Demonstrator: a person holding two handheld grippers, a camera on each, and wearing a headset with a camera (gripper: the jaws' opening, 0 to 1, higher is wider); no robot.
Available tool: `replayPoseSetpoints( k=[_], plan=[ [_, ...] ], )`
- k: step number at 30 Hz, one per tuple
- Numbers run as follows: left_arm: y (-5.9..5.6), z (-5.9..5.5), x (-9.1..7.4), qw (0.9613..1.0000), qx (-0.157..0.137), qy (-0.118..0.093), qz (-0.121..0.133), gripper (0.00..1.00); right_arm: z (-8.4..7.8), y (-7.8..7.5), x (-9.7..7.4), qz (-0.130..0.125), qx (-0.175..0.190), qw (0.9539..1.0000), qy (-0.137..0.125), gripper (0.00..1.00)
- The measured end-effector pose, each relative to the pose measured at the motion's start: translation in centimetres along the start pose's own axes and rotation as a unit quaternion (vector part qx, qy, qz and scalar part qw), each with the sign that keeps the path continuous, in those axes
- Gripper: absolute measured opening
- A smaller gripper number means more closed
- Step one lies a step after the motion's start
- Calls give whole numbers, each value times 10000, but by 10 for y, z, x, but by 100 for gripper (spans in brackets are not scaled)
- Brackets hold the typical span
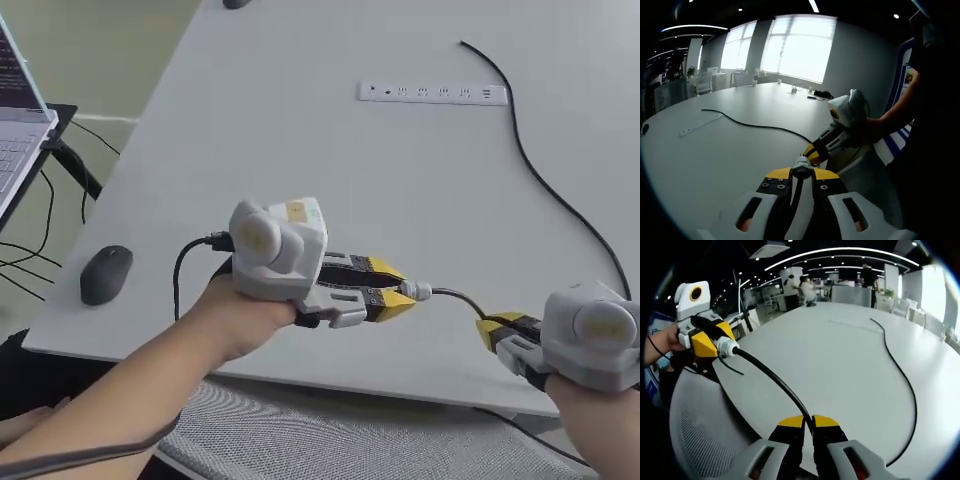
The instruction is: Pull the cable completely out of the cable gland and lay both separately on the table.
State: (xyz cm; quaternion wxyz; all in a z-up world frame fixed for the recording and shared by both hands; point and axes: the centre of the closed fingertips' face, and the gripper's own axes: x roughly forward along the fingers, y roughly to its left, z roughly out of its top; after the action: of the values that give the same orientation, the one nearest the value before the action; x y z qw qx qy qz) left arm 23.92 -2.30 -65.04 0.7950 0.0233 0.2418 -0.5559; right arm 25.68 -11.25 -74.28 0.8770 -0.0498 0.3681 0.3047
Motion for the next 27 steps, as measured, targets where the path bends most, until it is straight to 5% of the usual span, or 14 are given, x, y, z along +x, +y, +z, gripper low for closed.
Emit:
replayPoseSetpoints(
  k=[13, 21, 27],
  plan=[
    [13, 2, -7, 9998, -149, -58, 154, 15, 13, 5, -19, -60, -1158, 9932, -106, 1],
    [13, 2, -5, 9998, -178, -32, 120, 15, 21, 7, -27, -1, -1294, 9914, -219, 6],
    [14, 0, -5, 9998, -173, -13, 108, 15, 39, 16, -36, 98, -1814, 9828, -344, 14]
  ],
)
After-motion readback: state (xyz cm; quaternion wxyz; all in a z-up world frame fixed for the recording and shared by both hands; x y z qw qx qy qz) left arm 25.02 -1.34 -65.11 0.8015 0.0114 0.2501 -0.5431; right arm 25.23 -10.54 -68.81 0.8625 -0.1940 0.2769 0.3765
